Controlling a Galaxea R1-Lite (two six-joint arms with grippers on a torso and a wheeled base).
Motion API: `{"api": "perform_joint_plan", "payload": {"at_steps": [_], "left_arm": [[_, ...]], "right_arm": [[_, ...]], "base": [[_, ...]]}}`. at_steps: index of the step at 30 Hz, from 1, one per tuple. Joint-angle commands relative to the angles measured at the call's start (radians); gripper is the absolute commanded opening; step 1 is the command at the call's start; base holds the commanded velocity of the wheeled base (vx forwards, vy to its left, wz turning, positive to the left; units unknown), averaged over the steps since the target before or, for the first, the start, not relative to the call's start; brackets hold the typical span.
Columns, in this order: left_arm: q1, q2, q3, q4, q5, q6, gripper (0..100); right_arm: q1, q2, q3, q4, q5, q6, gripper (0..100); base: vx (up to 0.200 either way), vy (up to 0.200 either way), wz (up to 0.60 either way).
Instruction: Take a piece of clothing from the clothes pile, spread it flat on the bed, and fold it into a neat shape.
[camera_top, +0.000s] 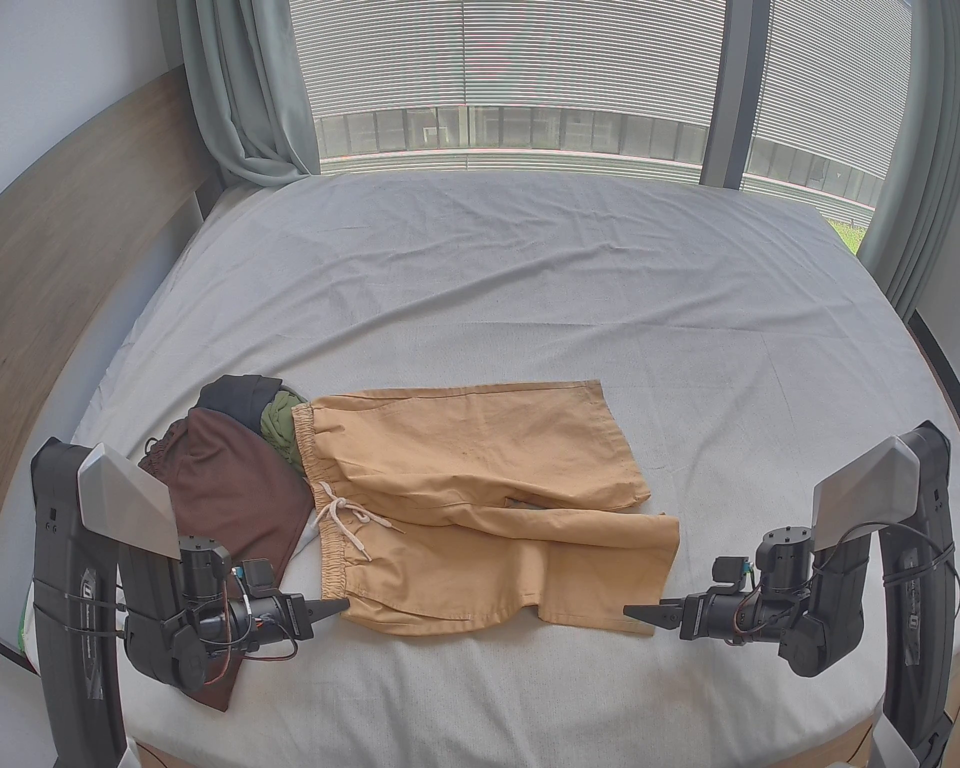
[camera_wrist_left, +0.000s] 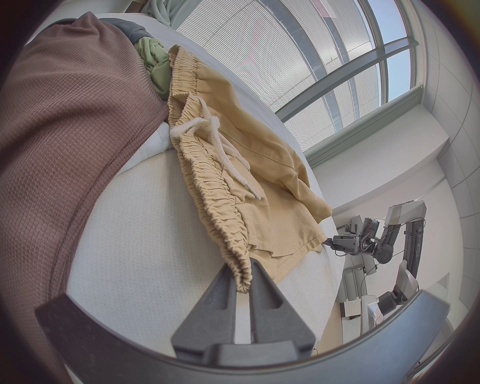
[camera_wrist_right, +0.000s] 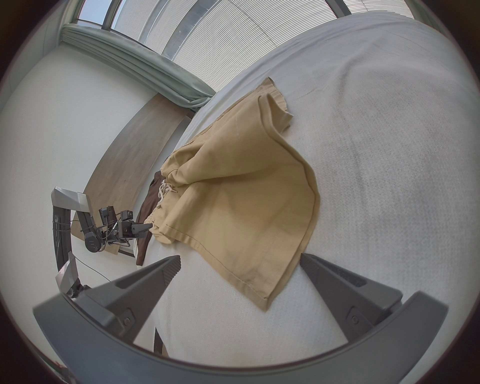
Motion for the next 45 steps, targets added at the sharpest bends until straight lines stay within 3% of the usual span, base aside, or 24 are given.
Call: {"api": "perform_joint_plan", "payload": {"at_steps": [1, 13, 45], "left_arm": [[0.001, 0.001, 0.0, -0.001, 0.0, 0.001, 0], [0.001, 0.003, 0.002, -0.001, 0.0, 0.001, 0], [-0.001, 0.003, 0.006, -0.001, 0.0, 0.007, 0]], "right_arm": [[0.014, 0.008, 0.011, 0.0, 0.001, 0.001, 100], [0.028, -0.004, 0.074, 0.002, 0.001, -0.001, 100], [0.068, -0.009, 0.019, -0.001, -0.015, 0.044, 100]], "base": [[0.0, 0.0, 0.0], [0.0, 0.0, 0.0], [0.0, 0.0, 0.0]]}}
